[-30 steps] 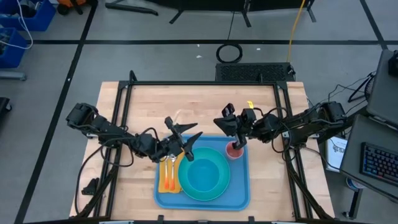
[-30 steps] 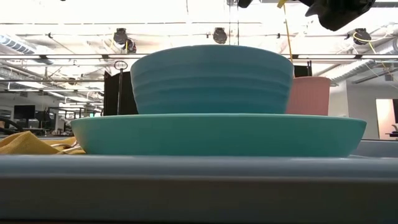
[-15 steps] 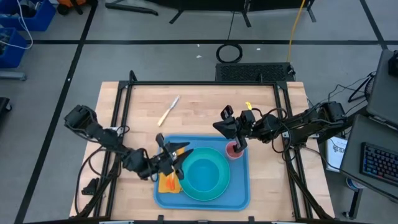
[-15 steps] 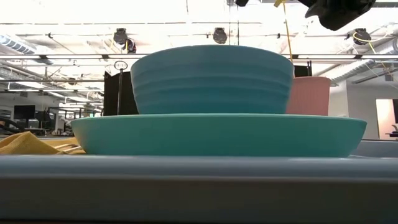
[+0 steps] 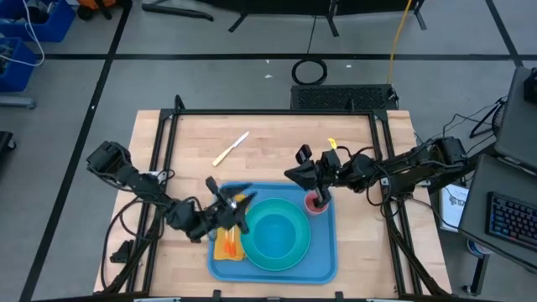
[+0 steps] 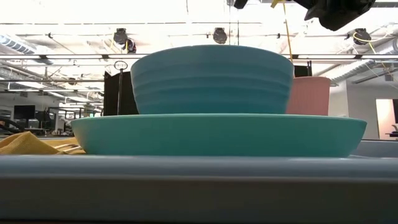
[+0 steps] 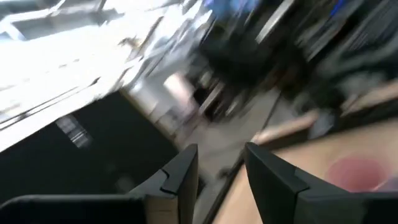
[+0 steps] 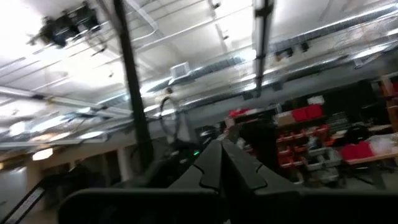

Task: Set up tray
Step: Put the yellow knife on top of the yellow napkin to the right of the orange spoon

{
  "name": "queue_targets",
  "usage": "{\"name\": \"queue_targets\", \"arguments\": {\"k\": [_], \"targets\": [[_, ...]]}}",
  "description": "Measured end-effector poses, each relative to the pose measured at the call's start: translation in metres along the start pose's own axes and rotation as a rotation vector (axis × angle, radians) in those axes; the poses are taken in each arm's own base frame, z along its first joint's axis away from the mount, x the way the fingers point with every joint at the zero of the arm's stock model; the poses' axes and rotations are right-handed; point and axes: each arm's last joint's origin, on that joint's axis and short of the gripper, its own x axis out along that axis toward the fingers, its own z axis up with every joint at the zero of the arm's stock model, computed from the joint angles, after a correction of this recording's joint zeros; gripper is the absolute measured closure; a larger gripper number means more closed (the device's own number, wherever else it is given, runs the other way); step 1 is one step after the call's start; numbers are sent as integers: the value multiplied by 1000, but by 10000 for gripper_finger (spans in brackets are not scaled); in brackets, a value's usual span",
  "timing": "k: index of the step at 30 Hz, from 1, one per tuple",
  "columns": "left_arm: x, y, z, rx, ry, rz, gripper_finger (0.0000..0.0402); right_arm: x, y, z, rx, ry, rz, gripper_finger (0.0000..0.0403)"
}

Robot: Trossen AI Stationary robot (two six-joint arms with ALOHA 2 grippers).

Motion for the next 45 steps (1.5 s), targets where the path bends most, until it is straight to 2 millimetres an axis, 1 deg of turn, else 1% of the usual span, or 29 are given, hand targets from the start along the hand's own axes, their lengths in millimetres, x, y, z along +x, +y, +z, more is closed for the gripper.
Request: {"name": "queue_targets", "arguments": {"k": [2, 6, 8, 11, 13, 16, 18, 22, 23, 25, 26, 27, 28, 31, 32, 34, 36, 37, 39, 42, 45], "targets": [[7, 4, -6, 39, 110, 80, 266, 0, 2, -2, 2, 26, 44, 403], [28, 22, -23, 18, 367, 295, 266, 0, 6, -6, 41, 92, 144, 403], [38, 29, -31, 66, 446, 349, 266, -1, 9, -9, 43, 124, 205, 403], [49, 41, -39, 125, 502, 384, 268, -2, 14, -15, -1, 186, 266, 403], [54, 50, -45, 123, 544, 428, 275, -3, 19, -19, -38, 209, 284, 403], [59, 60, -55, 162, 568, 441, 293, -3, 27, -23, -99, 222, 314, 403], [66, 67, -63, 181, 559, 423, 309, -4, 29, -25, -104, 243, 319, 403], [79, 81, -92, 167, 594, 406, 352, -5, 29, -29, -91, 291, 312, 403], [81, 85, -101, 142, 599, 363, 364, -5, 29, -29, -81, 301, 310, 403], [84, 94, -120, 21, 616, 185, 389, -6, 29, -29, -74, 322, 304, 403], [88, 99, -131, -53, 641, 95, 395, -6, 29, -28, -76, 331, 303, 403], [91, 105, -142, -107, 685, 60, 396, -7, 29, -27, -80, 341, 302, 403], [92, 110, -153, -145, 743, 69, 393, -8, 30, -27, -86, 348, 303, 403], [92, 133, -183, -271, 907, 174, 377, -14, 30, -25, -102, 355, 304, 403], [92, 141, -192, -327, 963, 166, 371, -17, 30, -24, -106, 359, 304, 403], [91, 153, -212, -450, 1075, 42, 363, -22, 30, -24, -115, 362, 304, 403], [90, 161, -223, -584, 1120, -115, 361, -28, 30, -23, -125, 365, 305, 403], [91, 164, -226, -653, 1126, -159, 361, -31, 29, -23, -128, 367, 305, 403], [90, 170, -232, -724, 1155, -181, 362, -37, 29, -24, -144, 368, 306, 403], [87, 179, -241, -760, 1197, -157, 357, -43, 27, -25, -152, 343, 303, 403], [82, 184, -249, -808, 1258, -203, 337, -46, 25, -24, -152, 314, 301, 403]]}}
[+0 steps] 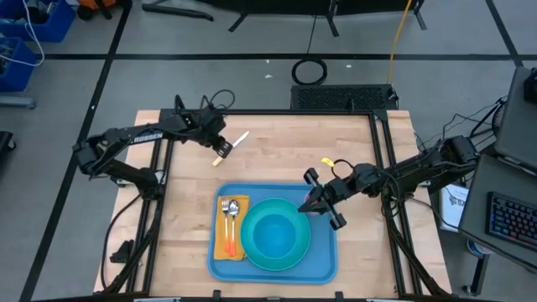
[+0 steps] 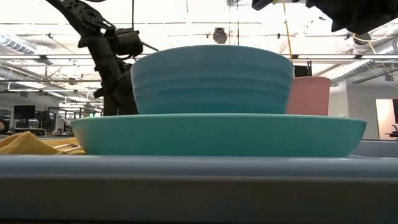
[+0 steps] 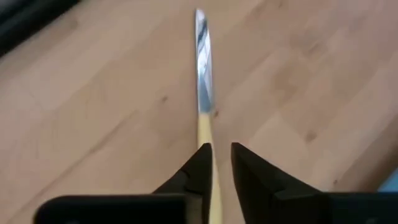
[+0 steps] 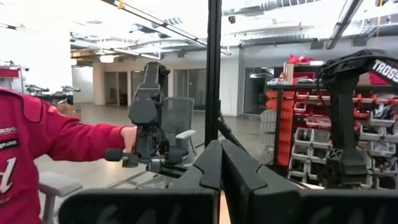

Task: Set up tray
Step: Put the yellow knife on top of the yellow napkin to the right of the orange spoon

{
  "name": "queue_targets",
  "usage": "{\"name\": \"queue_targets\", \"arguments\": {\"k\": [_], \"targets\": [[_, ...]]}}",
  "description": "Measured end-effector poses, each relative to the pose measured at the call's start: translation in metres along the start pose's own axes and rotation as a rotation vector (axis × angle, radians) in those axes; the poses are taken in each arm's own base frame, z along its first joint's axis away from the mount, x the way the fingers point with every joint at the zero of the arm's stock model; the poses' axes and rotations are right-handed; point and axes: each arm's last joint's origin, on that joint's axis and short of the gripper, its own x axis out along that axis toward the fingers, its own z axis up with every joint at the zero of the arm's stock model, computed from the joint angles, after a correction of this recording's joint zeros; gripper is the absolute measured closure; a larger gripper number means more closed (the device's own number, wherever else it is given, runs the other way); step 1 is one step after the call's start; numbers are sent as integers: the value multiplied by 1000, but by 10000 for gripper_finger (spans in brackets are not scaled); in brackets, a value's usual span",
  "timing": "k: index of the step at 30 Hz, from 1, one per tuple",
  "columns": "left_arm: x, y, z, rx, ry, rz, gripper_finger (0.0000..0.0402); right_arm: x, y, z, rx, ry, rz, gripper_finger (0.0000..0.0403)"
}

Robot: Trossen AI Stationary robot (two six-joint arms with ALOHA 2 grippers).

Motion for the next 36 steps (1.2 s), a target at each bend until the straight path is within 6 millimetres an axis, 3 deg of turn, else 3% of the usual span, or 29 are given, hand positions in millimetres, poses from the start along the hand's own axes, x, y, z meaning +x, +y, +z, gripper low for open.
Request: {"name": "queue_targets", "arguments": {"k": [10, 15, 21, 36], "targets": [[9, -3, -11, 19, 149, -57, 189, -2, -1, -1, -2, -5, -8, 403], [20, -10, -17, 94, 202, -5, 148, -2, -1, -1, -2, -5, -8, 403], [32, -11, -19, 130, 229, 66, 141, -2, -1, -1, -2, -5, -8, 403], [67, -8, -27, 148, 352, 103, 190, -2, -1, -2, 0, 3, -9, 403]]}}
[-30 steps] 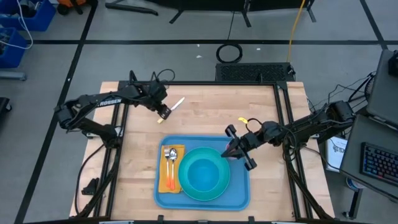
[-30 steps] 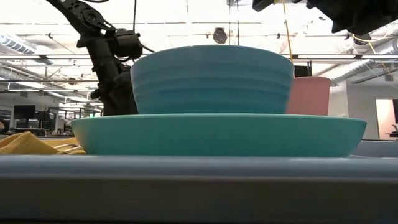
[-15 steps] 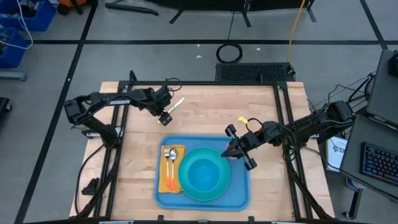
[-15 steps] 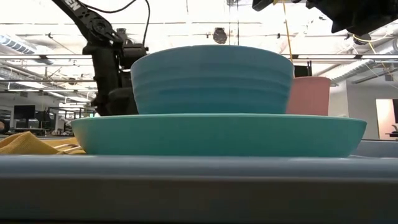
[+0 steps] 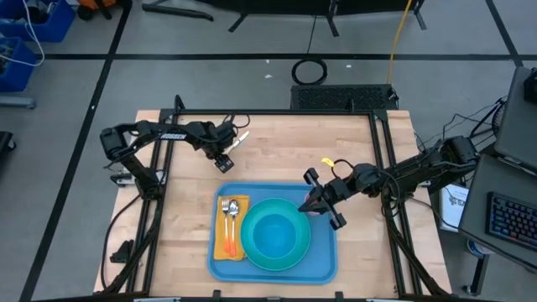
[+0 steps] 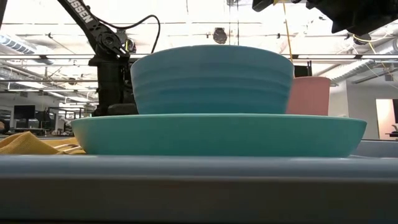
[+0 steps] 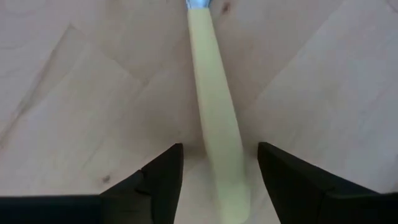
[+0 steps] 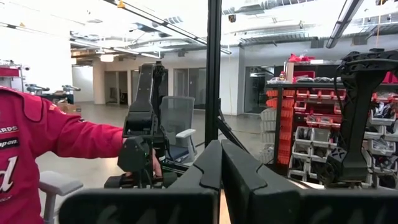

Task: Set up tray
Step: Put the yellow knife on top of the yellow napkin to the right of the orange spoon

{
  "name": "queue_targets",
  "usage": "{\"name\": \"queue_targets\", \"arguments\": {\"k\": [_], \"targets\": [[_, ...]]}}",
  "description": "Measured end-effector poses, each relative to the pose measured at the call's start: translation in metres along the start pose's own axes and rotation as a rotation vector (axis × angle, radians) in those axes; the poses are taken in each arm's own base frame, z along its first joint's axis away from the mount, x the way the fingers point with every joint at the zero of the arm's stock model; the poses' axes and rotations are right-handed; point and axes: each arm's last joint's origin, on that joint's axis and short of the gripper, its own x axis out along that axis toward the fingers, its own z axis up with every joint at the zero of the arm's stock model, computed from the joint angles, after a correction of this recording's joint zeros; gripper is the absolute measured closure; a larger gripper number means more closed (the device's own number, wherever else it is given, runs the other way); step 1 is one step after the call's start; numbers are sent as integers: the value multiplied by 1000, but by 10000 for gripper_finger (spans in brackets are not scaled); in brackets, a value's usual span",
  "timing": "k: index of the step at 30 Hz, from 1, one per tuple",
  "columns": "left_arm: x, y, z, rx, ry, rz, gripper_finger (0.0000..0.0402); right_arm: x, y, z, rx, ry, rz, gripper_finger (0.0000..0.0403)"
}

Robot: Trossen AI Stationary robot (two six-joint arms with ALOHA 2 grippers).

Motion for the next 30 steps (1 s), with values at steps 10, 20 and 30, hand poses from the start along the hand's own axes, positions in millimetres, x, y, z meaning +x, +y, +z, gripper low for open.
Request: {"name": "queue_targets", "arguments": {"k": [10, 20, 30], "targets": [[1, -2, -1, 44, 4, 0, 287, 0, 0, 0, 0, 0, 0, 403], [2, -10, 2, 168, -47, 26, 322, 0, 0, 0, 1, 3, 0, 403], [-26, -19, 5, 224, -220, 7, 323, 0, 0, -1, 3, 10, -1, 403]]}}
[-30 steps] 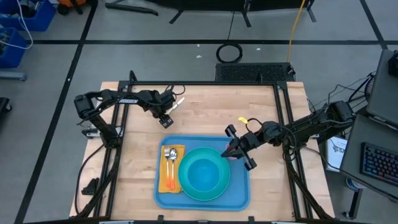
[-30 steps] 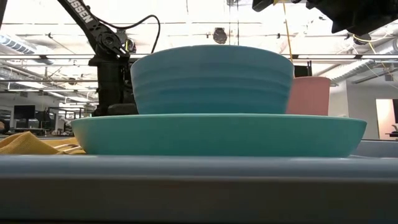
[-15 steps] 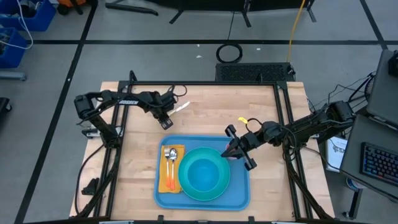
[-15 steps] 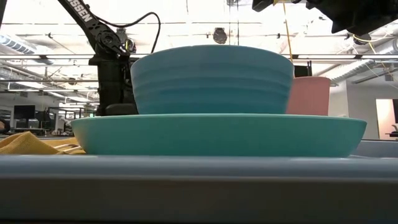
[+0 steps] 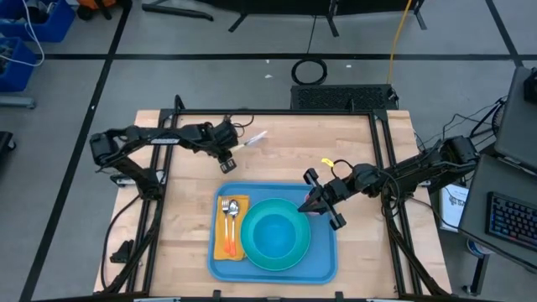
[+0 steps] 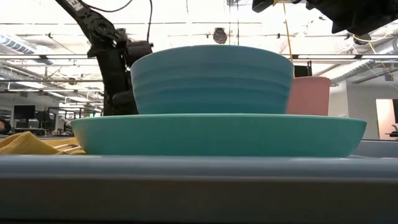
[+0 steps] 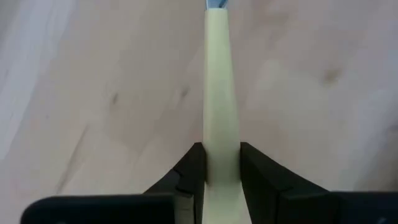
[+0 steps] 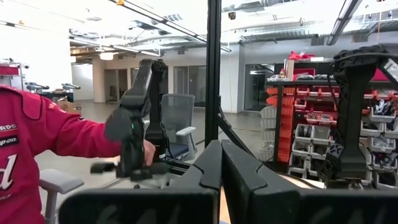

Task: Set up tray
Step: Put the yellow knife on top of the yellow napkin to the right of the orange spoon

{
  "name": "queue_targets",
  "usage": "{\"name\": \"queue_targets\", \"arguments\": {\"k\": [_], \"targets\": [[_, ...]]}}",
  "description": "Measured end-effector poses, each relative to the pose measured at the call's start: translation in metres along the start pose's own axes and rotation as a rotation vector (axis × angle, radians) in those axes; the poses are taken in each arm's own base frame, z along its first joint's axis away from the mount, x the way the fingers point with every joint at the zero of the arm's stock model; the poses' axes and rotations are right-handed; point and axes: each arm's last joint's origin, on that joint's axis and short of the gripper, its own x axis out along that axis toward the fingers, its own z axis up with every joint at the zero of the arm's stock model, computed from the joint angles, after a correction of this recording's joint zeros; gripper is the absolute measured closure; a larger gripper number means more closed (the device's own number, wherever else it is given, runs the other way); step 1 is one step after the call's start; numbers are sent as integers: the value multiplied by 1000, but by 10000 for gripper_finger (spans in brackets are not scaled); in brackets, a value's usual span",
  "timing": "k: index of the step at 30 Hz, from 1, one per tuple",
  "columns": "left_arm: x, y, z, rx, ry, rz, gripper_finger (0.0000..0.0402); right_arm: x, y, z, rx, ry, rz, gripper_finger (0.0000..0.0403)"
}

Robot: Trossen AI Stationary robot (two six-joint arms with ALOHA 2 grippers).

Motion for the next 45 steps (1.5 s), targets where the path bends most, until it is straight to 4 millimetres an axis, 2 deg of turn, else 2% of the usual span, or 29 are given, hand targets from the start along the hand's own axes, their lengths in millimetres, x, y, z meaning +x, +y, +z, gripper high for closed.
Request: {"name": "queue_targets", "arguments": {"k": [5, 13, 18, 24, 32, 37, 41, 45], "targets": [[-34, -8, 6, 15, -172, -83, 322, 0, 0, 0, 0, 4, 0, 403], [-99, -34, 7, 89, -485, -365, 323, 0, 1, -1, -12, 5, 6, 403], [-133, -58, 4, 198, -657, -579, 322, 0, 1, -2, -25, 15, 8, 403], [-160, -93, 2, 340, -826, -789, 323, 0, 1, -1, -3, 7, 4, 392], [-174, -129, 2, 474, -970, -970, 322, 2, 4, 6, 13, -46, 22, 321], [-167, -148, 6, 535, -993, -1070, 323, 14, 3, 13, 1, -45, 45, 277], [-160, -163, 10, 572, -1019, -1142, 322, 27, 3, 16, -19, -58, 65, 264], [-150, -177, 11, 624, -1013, -1237, 322, 35, 2, 11, -34, -25, 69, 267]]}}
